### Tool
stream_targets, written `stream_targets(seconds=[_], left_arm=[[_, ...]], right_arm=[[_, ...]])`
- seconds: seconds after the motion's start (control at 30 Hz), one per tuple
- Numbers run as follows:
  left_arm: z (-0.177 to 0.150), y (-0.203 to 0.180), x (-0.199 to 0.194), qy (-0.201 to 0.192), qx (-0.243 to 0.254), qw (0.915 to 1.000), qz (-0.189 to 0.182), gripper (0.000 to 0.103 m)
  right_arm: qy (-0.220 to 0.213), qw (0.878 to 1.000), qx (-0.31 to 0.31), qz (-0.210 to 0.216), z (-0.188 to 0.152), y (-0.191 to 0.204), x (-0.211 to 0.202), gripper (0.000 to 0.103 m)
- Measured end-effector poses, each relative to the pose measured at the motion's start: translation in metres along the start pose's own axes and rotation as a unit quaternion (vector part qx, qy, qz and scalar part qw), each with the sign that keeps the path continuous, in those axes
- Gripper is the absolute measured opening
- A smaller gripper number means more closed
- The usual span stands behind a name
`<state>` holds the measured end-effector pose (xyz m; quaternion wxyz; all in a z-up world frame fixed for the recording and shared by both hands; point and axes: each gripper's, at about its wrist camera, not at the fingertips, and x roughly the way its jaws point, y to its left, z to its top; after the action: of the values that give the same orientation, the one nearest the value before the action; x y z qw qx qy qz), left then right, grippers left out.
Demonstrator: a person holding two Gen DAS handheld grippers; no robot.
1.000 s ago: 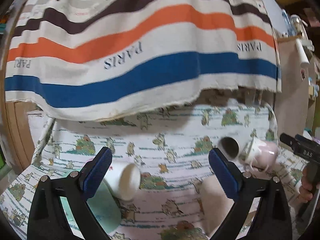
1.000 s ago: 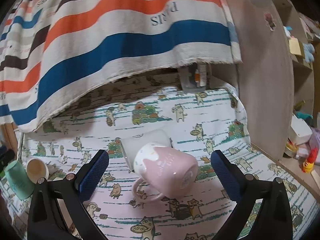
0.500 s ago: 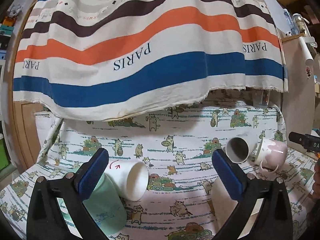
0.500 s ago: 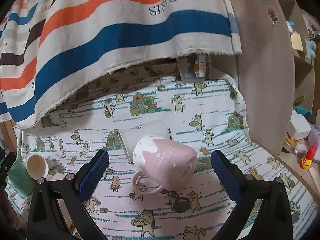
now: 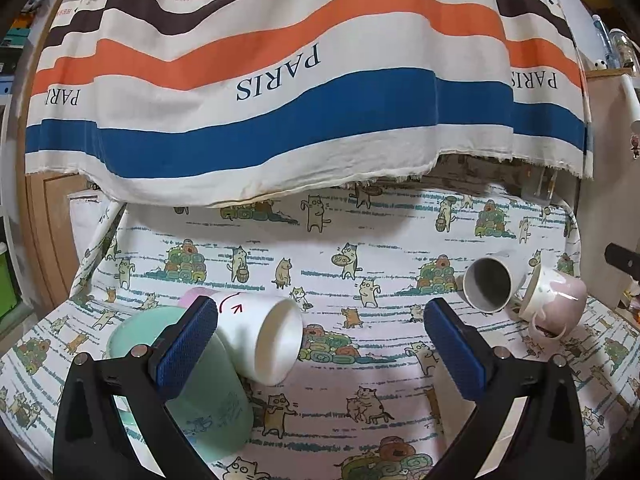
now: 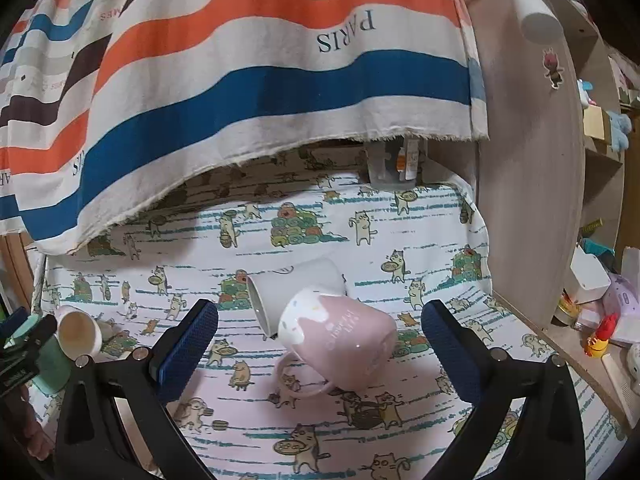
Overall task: Flip cup upside down
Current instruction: 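Move the right gripper toward the beige square cup, then grasp the beige square cup with the right gripper and lift it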
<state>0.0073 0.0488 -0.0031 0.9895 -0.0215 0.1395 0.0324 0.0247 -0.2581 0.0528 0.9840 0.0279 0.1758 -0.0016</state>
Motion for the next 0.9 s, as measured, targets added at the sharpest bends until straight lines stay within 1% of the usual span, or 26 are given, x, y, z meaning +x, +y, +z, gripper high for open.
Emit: stream_targets(seconds=[0.07, 0.17, 0.33, 0.47, 0.57, 0.63, 0.7, 0.77, 0.9], left_arm=[[0.000, -0.002, 0.000, 0.001, 0.003, 1.0000, 0.007, 0.103], [0.000, -0.002, 0.000, -0.001, 0.006, 1.0000, 0.007, 0.103], [0.001, -0.001, -0.002, -0.003, 0.005, 0.9999, 0.015, 0.103], [0.000, 0.002, -0.002, 0.001, -0.002, 0.9997, 0.022, 0.103], [0.001, 0.006, -0.003, 0.002, -0.014, 0.9997, 0.018, 0.103], [0.003, 0.008, -0.005, -0.002, -0.019, 0.9996, 0.022, 0.102], [0.004, 0.012, -0.007, -0.005, -0.027, 0.9993, 0.023, 0.103], [0.006, 0.017, -0.009, -0.009, -0.040, 0.9988, 0.026, 0.103], [0.008, 0.029, -0.009, -0.009, -0.066, 0.9973, 0.033, 0.103]], right_arm=[[-0.001, 1.000, -0.003, 0.002, 0.002, 0.006, -0.003, 0.103], [-0.004, 1.000, -0.013, 0.005, 0.003, 0.016, -0.007, 0.102], [-0.029, 0.999, -0.041, 0.003, 0.005, 0.038, -0.022, 0.102], [-0.030, 0.998, -0.050, 0.032, 0.007, 0.052, -0.030, 0.102], [-0.026, 0.997, -0.045, 0.053, 0.010, 0.059, -0.032, 0.102], [-0.010, 0.997, -0.042, 0.070, 0.012, 0.065, -0.029, 0.102], [0.024, 0.995, -0.037, 0.089, 0.014, 0.073, -0.022, 0.102], [0.057, 0.993, -0.029, 0.096, 0.014, 0.081, -0.016, 0.103], [0.092, 0.990, -0.021, 0.105, 0.013, 0.094, -0.005, 0.102]])
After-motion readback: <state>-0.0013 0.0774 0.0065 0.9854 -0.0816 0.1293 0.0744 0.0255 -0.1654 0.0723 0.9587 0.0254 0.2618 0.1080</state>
